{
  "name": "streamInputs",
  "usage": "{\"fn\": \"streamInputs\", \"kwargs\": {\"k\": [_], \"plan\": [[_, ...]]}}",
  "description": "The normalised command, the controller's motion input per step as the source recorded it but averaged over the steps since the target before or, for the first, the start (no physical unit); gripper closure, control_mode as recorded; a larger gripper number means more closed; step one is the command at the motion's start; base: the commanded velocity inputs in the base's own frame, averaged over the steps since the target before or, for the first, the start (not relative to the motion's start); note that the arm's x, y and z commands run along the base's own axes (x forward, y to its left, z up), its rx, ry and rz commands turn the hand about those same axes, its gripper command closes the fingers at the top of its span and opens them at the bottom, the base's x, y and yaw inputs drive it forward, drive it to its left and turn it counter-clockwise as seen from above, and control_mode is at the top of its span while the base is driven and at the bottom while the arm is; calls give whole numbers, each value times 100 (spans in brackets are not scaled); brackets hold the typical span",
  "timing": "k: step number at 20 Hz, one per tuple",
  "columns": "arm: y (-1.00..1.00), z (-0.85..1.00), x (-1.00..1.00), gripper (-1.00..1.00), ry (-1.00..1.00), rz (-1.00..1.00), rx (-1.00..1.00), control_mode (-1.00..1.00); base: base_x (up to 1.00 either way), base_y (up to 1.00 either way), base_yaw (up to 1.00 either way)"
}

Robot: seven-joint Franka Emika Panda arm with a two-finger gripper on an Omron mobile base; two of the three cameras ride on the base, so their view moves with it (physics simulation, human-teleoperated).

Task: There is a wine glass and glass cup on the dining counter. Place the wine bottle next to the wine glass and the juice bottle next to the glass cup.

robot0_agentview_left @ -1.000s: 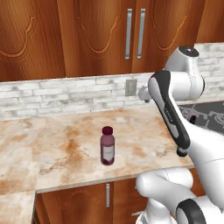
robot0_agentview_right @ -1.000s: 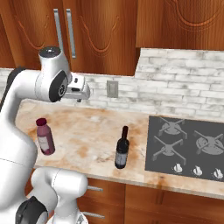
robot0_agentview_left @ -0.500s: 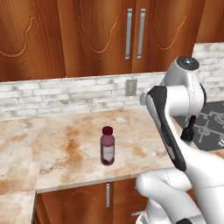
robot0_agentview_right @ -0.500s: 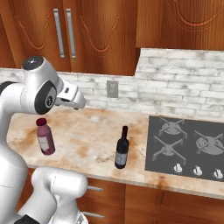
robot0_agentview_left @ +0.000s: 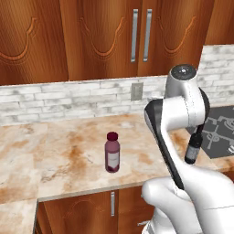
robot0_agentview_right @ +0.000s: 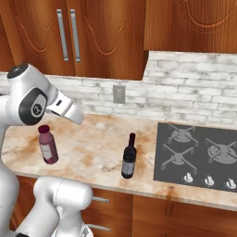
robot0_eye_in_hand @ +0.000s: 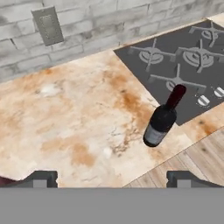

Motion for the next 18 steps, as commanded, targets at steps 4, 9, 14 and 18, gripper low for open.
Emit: {"fn": "streamInputs", "kwargs": {"k": [4,9,14,18], "plan": [[-21,-17,-27,-100,-7,-31,-2,-100,0,0,0],[-11,-22,-29,-100,-16,-24,-1,-100,0,0,0],[-11,-19,-4,-100,-6,-33,0,-100,0,0,0],[-6,-25,-1,-100,-9,-35,0,-100,0,0,0]]}}
